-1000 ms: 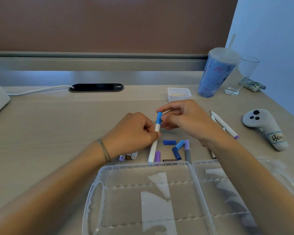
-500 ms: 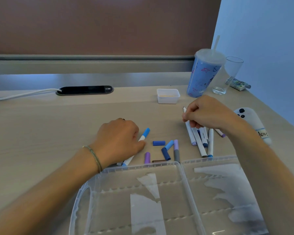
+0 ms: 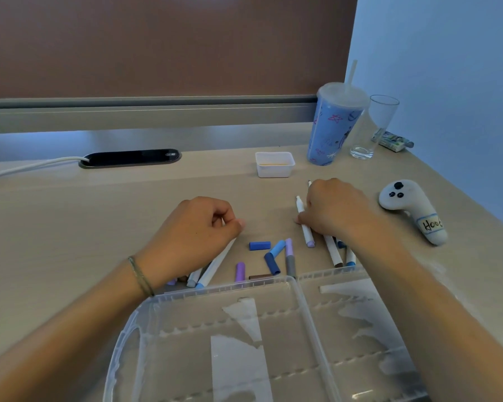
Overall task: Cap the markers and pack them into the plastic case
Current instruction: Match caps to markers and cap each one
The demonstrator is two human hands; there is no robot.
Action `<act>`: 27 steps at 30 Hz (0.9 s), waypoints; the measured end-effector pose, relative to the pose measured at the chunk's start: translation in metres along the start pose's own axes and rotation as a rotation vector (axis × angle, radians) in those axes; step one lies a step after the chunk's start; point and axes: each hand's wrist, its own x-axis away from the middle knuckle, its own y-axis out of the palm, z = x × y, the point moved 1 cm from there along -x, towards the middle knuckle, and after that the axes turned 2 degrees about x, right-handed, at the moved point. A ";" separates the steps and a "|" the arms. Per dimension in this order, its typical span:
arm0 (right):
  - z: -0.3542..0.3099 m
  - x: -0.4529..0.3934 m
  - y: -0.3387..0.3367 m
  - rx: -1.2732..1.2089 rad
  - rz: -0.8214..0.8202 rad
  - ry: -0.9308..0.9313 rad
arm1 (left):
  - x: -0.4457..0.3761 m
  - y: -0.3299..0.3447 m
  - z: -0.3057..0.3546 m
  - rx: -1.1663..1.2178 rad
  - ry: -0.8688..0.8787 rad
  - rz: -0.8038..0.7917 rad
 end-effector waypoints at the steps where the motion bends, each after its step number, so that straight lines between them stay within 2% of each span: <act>1: -0.002 0.000 0.000 0.001 0.000 -0.008 | 0.000 0.000 0.000 0.014 -0.006 -0.002; 6: -0.002 0.002 -0.009 -0.253 -0.035 -0.052 | 0.002 -0.002 0.005 0.173 -0.079 -0.033; 12: -0.029 0.024 -0.031 -0.634 -0.156 -0.324 | 0.003 -0.005 0.014 0.538 -0.196 -0.140; 19: -0.044 0.030 -0.030 -0.739 -0.211 -0.408 | 0.003 -0.012 0.018 0.618 -0.175 -0.093; 21: -0.039 0.028 -0.029 -0.694 -0.221 -0.369 | 0.002 -0.014 0.017 0.607 -0.194 -0.080; 27: -0.020 0.016 -0.013 -0.213 -0.288 -0.141 | 0.000 -0.016 0.016 0.554 -0.260 -0.082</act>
